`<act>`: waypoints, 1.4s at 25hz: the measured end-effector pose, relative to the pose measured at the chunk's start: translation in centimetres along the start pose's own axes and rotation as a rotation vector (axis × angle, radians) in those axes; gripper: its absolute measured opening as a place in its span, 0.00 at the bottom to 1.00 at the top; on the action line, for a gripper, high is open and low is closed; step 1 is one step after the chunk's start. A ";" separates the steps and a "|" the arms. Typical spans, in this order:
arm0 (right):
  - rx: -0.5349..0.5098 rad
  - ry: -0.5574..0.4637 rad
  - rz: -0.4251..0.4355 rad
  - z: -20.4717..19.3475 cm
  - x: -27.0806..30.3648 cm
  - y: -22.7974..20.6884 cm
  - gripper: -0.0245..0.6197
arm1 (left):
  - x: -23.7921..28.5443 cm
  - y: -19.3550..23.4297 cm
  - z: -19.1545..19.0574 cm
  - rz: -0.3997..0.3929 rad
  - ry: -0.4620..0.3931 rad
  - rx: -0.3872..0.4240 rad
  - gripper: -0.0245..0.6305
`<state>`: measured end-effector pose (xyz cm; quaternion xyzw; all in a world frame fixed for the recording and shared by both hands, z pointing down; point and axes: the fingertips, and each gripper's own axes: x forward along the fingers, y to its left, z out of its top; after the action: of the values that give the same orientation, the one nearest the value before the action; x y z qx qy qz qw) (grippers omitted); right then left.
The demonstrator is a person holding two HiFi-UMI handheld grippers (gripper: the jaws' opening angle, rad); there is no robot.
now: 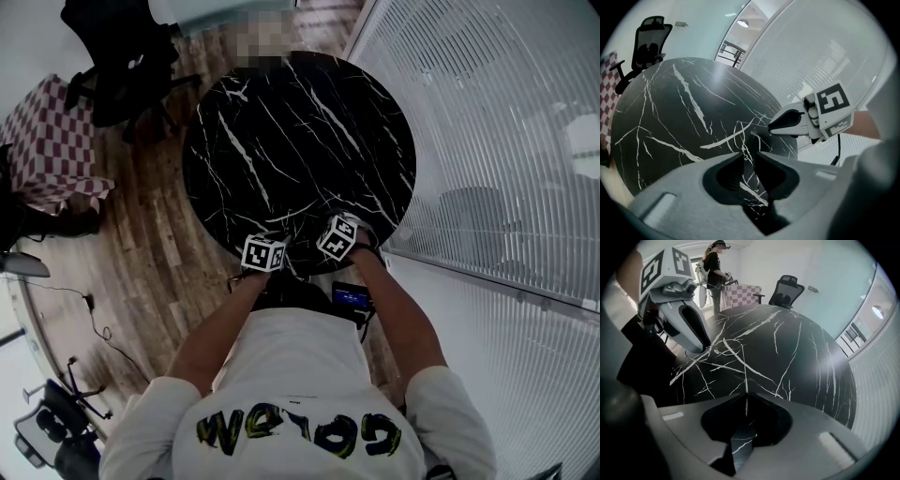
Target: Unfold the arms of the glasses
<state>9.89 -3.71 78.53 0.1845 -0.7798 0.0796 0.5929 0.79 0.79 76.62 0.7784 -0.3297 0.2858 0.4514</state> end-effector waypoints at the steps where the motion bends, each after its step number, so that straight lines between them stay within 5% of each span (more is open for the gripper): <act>1: 0.002 -0.002 -0.001 0.0 0.0 0.0 0.11 | 0.0 0.0 0.0 -0.001 -0.001 -0.002 0.16; 9: -0.047 -0.055 0.000 1.6 -1.4 0.5 0.21 | 0.4 0.0 -0.1 -0.002 -0.002 -0.012 0.14; 20: -0.313 -0.167 -0.044 5.9 -3.1 4.6 0.23 | 0.1 0.2 0.0 0.015 -0.003 -0.019 0.13; 35: -0.424 -0.070 -0.005 4.6 0.4 6.6 0.20 | 0.6 0.2 -0.2 -0.002 -0.005 -0.038 0.13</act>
<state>3.17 0.75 78.28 0.0602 -0.7988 -0.0939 0.5912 1.00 0.77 77.31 0.7708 -0.3352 0.2770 0.4656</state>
